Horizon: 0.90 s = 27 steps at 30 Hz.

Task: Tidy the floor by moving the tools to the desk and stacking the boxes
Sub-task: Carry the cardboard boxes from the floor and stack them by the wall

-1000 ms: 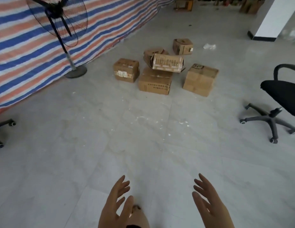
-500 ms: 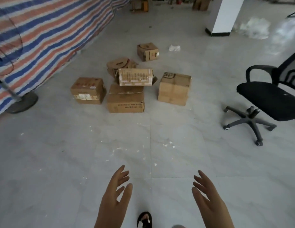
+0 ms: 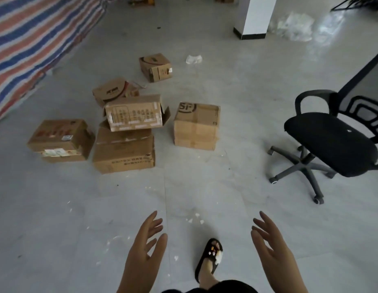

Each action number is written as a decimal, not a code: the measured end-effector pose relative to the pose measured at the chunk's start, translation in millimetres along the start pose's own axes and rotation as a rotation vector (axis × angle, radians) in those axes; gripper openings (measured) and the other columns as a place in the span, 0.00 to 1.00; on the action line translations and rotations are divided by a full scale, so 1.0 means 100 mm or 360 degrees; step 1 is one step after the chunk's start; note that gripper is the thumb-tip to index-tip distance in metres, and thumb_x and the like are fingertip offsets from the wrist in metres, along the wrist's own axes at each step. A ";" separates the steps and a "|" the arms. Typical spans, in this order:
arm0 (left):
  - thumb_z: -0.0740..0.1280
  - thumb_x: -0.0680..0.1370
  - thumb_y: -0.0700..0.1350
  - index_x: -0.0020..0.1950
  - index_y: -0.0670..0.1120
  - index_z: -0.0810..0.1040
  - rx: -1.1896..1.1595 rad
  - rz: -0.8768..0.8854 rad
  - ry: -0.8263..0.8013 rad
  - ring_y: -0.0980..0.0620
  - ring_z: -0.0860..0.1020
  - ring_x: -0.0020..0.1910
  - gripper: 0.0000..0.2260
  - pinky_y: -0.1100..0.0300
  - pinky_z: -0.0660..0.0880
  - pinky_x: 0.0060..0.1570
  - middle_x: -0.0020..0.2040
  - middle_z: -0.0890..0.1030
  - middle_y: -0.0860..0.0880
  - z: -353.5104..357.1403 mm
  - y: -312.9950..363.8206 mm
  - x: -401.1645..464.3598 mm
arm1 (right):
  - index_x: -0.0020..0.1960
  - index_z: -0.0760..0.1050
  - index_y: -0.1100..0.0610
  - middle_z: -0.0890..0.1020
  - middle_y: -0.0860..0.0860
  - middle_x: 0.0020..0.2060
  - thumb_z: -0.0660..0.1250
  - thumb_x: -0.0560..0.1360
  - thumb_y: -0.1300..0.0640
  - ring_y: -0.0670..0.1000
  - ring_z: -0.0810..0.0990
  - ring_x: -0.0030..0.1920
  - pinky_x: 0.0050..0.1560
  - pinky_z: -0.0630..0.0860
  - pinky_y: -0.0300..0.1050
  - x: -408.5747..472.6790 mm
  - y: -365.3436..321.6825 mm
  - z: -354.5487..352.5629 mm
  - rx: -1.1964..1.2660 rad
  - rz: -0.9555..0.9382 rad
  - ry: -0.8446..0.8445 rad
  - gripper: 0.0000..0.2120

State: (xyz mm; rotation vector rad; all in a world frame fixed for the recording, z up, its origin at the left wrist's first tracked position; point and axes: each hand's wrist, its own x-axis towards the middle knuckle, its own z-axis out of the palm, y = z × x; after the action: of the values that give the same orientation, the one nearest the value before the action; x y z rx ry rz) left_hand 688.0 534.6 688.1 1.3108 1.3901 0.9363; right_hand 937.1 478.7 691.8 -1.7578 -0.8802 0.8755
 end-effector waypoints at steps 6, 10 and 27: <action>0.64 0.73 0.52 0.62 0.62 0.67 -0.0006 0.0021 -0.0037 0.68 0.74 0.57 0.19 0.70 0.71 0.51 0.55 0.77 0.67 0.74 0.58 1.30 | 0.65 0.65 0.42 0.76 0.39 0.57 0.64 0.76 0.59 0.27 0.73 0.54 0.56 0.71 0.39 1.50 -0.44 -0.29 -0.0080 -0.0071 -0.0037 0.22; 0.65 0.74 0.51 0.62 0.63 0.66 0.0026 -0.0015 -0.0107 0.69 0.74 0.57 0.19 0.69 0.71 0.52 0.55 0.76 0.69 1.11 0.76 2.01 | 0.62 0.65 0.37 0.77 0.40 0.57 0.65 0.76 0.60 0.31 0.74 0.56 0.58 0.72 0.43 2.20 -0.50 -0.36 -0.0091 0.0003 -0.0010 0.22; 0.62 0.71 0.52 0.62 0.63 0.65 -0.0022 -0.0086 -0.0083 0.69 0.73 0.57 0.21 0.66 0.70 0.56 0.60 0.74 0.61 2.39 1.69 5.89 | 0.66 0.63 0.42 0.75 0.41 0.58 0.63 0.68 0.49 0.41 0.75 0.58 0.60 0.72 0.48 6.42 -1.38 -0.20 -0.0112 -0.0015 -0.0092 0.27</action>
State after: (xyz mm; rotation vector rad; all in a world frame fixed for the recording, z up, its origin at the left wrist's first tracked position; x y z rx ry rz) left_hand 990.7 1117.6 713.1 1.2725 1.3700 0.8683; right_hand 1240.9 1060.4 716.4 -1.7951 -0.9668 0.9023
